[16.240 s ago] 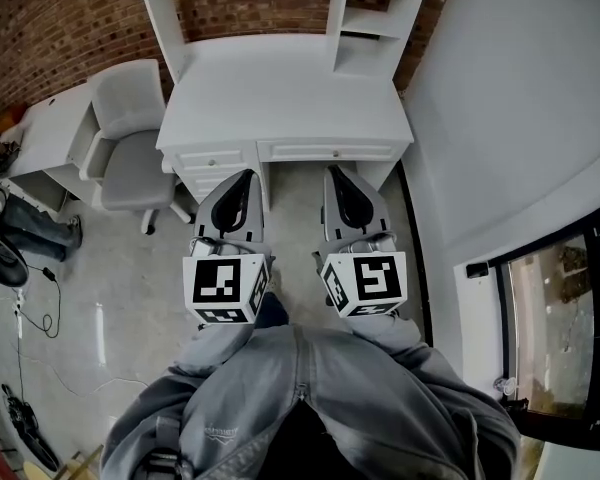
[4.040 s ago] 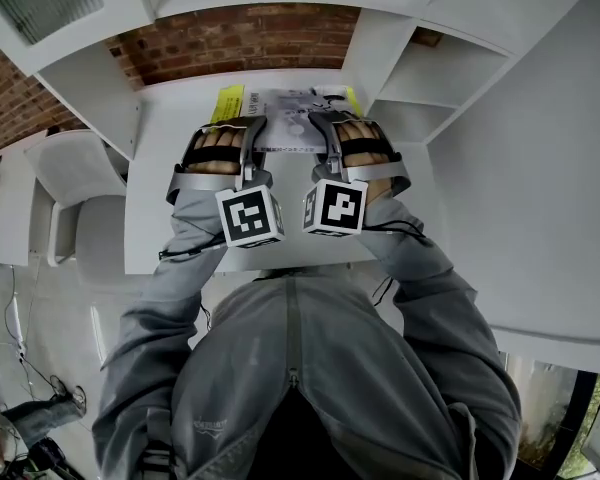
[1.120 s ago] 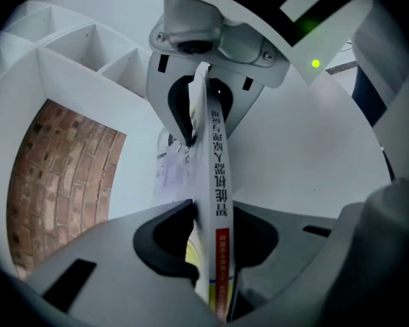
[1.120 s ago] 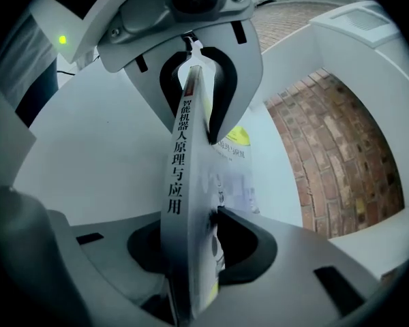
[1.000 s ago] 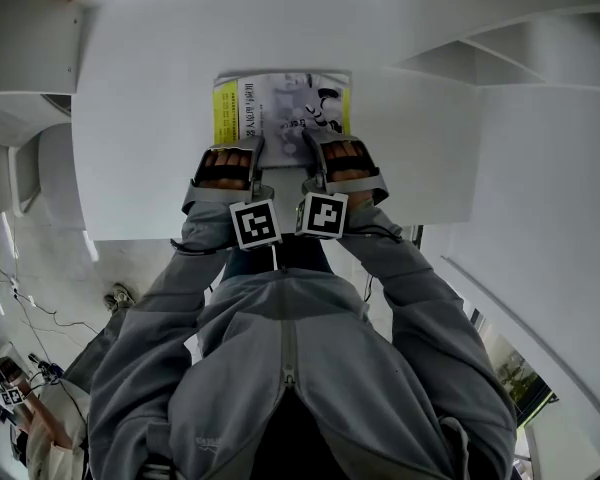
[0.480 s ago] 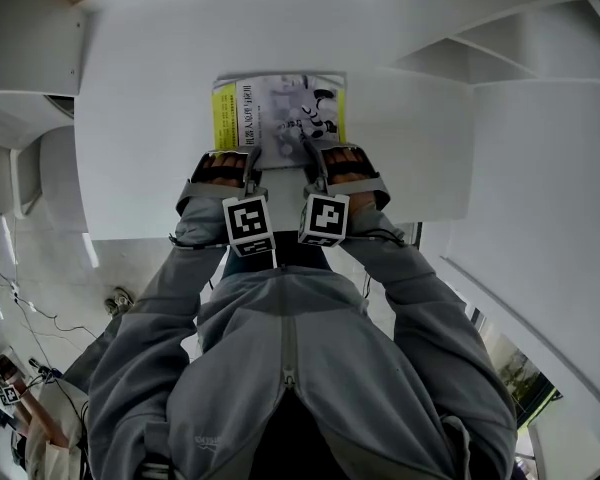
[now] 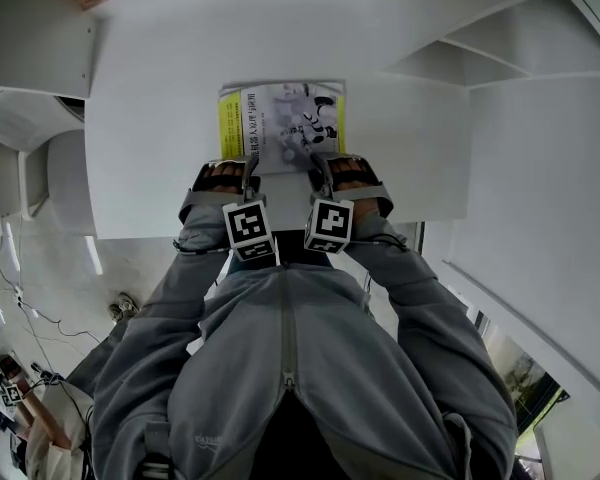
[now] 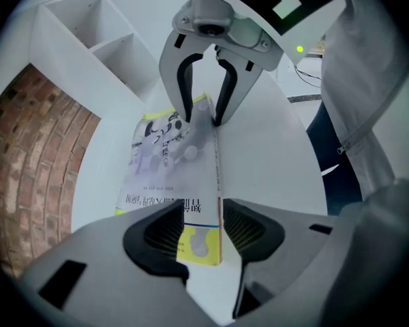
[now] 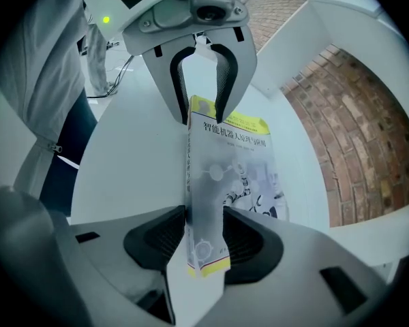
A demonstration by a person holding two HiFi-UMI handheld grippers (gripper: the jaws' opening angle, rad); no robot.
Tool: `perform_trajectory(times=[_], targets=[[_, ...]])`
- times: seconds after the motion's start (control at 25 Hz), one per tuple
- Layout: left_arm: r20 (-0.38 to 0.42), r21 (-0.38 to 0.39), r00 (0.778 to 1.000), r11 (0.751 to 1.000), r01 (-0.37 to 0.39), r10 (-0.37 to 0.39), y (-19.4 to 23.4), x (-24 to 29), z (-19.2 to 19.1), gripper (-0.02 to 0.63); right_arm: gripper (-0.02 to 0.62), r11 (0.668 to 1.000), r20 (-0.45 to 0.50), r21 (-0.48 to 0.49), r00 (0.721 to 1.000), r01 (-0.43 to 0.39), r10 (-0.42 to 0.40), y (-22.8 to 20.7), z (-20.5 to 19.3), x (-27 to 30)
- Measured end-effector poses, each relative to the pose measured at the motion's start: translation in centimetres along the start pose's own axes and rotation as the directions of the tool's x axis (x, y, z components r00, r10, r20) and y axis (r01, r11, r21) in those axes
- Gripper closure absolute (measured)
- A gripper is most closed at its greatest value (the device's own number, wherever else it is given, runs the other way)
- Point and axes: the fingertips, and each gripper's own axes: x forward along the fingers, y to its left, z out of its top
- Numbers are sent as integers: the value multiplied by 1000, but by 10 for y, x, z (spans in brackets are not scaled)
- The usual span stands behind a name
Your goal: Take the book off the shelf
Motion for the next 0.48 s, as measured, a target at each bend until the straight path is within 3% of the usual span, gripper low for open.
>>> perform_trajectory(times=[0.16, 0.32, 0.48], targets=[[6, -8, 1000, 1000, -6, 6, 1, -8, -1, 422, 410, 999, 13, 37, 1000, 22, -23, -8, 4, -13], [62, -100, 997, 994, -49, 56, 15, -22, 6, 448, 411, 996, -1, 78, 999, 41, -41, -18, 1, -30], [94, -155, 983, 978, -140, 156, 39, -43, 13, 531, 414, 967, 30, 232, 993, 104, -114, -42, 6, -58]])
